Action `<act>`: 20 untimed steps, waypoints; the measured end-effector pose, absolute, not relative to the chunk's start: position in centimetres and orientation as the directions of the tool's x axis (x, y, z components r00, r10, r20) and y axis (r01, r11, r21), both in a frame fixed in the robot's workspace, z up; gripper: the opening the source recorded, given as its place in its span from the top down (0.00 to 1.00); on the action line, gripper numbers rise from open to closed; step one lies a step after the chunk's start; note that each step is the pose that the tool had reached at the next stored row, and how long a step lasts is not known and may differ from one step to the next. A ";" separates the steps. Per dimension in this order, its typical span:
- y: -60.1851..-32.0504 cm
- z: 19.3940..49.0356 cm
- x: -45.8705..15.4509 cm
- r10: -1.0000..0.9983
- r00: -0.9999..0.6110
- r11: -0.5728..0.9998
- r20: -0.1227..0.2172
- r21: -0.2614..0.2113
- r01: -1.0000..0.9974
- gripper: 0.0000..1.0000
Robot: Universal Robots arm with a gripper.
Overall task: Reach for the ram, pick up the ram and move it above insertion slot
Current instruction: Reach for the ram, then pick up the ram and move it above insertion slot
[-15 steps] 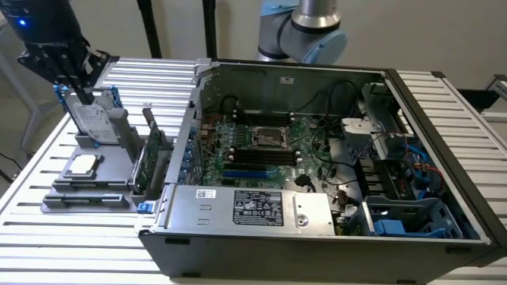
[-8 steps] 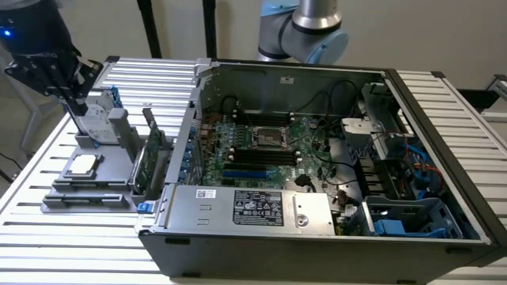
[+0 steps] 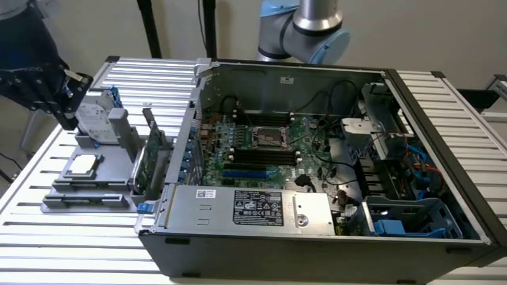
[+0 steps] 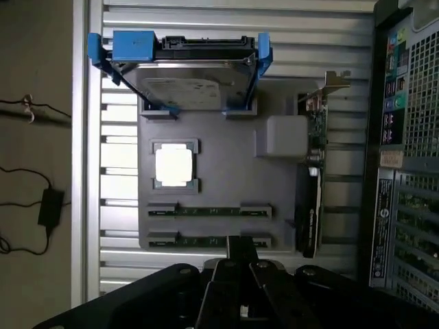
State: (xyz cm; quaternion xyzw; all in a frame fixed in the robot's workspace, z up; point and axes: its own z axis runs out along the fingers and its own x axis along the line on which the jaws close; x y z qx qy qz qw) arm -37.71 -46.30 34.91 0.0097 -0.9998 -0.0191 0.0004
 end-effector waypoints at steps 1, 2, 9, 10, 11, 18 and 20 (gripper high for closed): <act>-46.7 34.9 -37.8 -0.019 -1.000 0.999 0.001 0.038 -0.019 0.89; -47.1 34.9 -37.8 -0.019 -1.000 0.999 0.000 0.038 -0.019 0.89; -48.5 34.9 -38.8 -0.020 -1.000 0.999 0.000 0.038 -0.020 0.89; -48.6 34.9 -39.0 -0.021 -1.000 0.999 0.001 0.037 -0.021 0.89; -48.7 34.9 -39.2 -0.021 -1.000 0.999 0.000 0.037 -0.021 0.89; -48.7 34.9 -39.2 -0.022 -1.000 0.999 0.001 0.037 -0.022 0.89; -48.7 34.9 -39.2 -0.022 -1.000 0.999 0.001 0.037 -0.022 0.89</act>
